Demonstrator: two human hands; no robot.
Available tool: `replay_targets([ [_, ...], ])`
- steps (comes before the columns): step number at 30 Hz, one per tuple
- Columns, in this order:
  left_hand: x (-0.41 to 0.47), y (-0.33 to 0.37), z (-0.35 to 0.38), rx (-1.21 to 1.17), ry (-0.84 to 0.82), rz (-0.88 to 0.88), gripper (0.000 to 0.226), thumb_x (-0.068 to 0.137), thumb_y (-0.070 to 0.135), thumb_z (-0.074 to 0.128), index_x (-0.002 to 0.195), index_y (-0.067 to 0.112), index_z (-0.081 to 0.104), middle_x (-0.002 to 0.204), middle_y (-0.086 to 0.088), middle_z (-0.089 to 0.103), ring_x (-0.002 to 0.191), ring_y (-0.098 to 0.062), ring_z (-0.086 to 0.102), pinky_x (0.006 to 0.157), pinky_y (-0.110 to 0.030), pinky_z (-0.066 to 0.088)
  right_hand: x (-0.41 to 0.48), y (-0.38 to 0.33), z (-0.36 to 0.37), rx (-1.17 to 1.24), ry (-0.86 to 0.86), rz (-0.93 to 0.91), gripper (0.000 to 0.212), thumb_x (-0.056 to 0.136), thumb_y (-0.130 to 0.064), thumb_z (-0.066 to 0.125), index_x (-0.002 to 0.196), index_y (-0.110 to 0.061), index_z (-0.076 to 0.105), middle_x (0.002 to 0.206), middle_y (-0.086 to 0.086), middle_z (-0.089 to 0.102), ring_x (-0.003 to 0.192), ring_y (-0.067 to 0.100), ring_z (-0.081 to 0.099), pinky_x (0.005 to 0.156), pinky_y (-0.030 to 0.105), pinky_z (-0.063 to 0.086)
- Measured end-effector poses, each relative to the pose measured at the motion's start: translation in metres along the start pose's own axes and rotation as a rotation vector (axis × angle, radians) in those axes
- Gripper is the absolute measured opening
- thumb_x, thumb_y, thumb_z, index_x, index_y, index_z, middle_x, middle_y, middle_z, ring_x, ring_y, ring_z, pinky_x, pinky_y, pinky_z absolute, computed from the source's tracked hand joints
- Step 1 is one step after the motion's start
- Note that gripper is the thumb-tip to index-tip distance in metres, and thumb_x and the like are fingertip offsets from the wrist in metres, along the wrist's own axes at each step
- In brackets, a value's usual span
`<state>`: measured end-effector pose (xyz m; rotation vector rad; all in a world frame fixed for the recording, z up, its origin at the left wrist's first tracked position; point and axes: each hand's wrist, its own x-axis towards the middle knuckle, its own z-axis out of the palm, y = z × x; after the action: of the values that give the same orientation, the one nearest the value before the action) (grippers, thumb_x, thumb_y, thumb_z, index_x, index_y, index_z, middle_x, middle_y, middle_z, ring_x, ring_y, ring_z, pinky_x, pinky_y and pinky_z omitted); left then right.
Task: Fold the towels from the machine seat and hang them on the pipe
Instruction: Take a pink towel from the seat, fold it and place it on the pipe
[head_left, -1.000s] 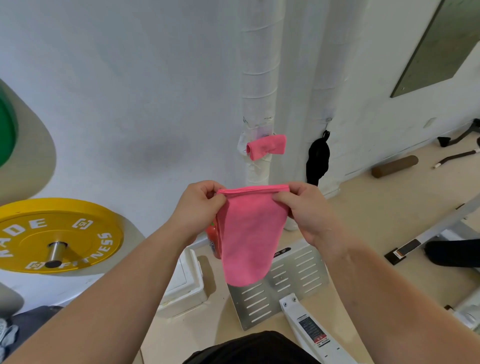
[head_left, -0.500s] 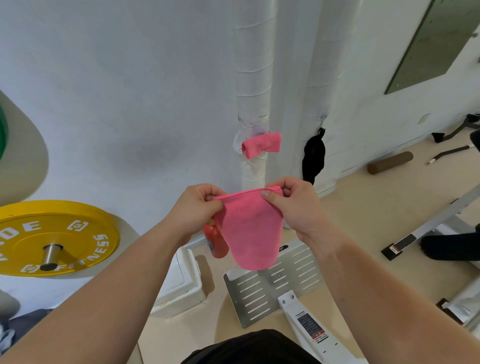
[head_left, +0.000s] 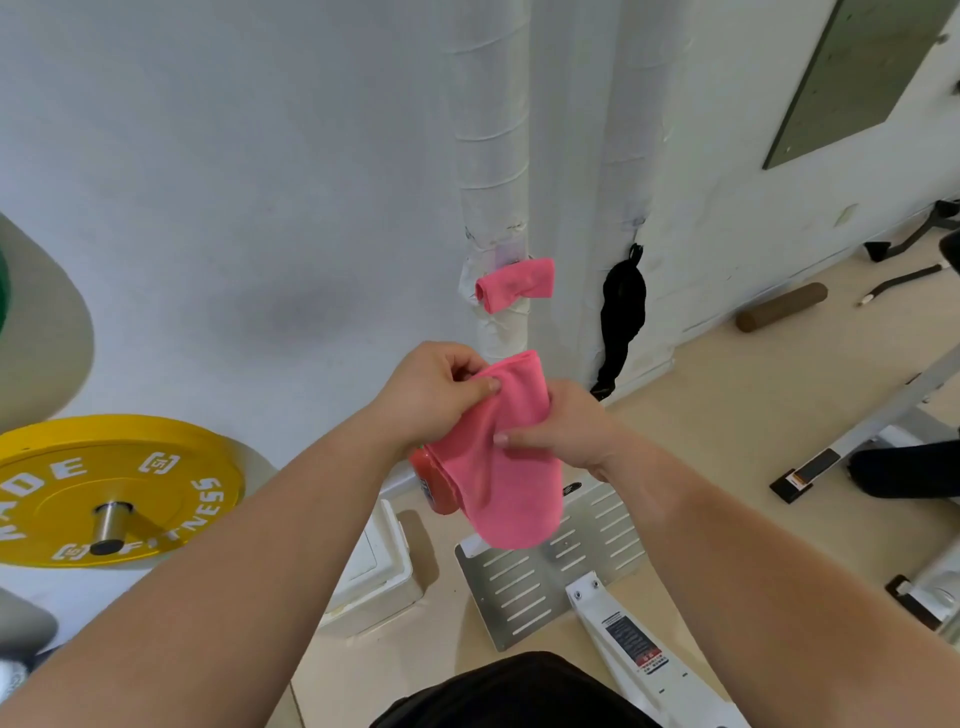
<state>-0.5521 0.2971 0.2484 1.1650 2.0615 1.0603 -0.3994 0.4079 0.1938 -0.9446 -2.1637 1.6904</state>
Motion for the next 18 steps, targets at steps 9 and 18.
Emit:
replay_targets([
  [9, 0.022, -0.014, -0.025, 0.182, 0.246, 0.011, 0.009, 0.091, 0.019, 0.067, 0.084, 0.014, 0.070, 0.083, -0.001, 0.067, 0.074, -0.017, 0.057, 0.066, -0.029, 0.043, 0.008, 0.037, -0.006, -0.316, -0.096, 0.124, 0.041, 0.059, -0.024, 0.081, 0.097, -0.018, 0.068, 0.096, 0.006, 0.071, 0.087, 0.022, 0.065, 0.076, 0.039, 0.055],
  [18, 0.018, -0.065, -0.044, 0.127, 0.381, -0.216, 0.013, 0.095, 0.022, 0.062, 0.086, 0.013, 0.064, 0.083, -0.001, 0.062, 0.076, -0.023, 0.054, 0.065, -0.032, 0.040, -0.002, 0.076, -0.019, -0.215, -0.074, 0.277, 0.006, 0.084, -0.018, 0.072, 0.086, -0.018, 0.066, 0.085, 0.002, 0.061, 0.076, 0.018, 0.056, 0.064, 0.030, 0.046],
])
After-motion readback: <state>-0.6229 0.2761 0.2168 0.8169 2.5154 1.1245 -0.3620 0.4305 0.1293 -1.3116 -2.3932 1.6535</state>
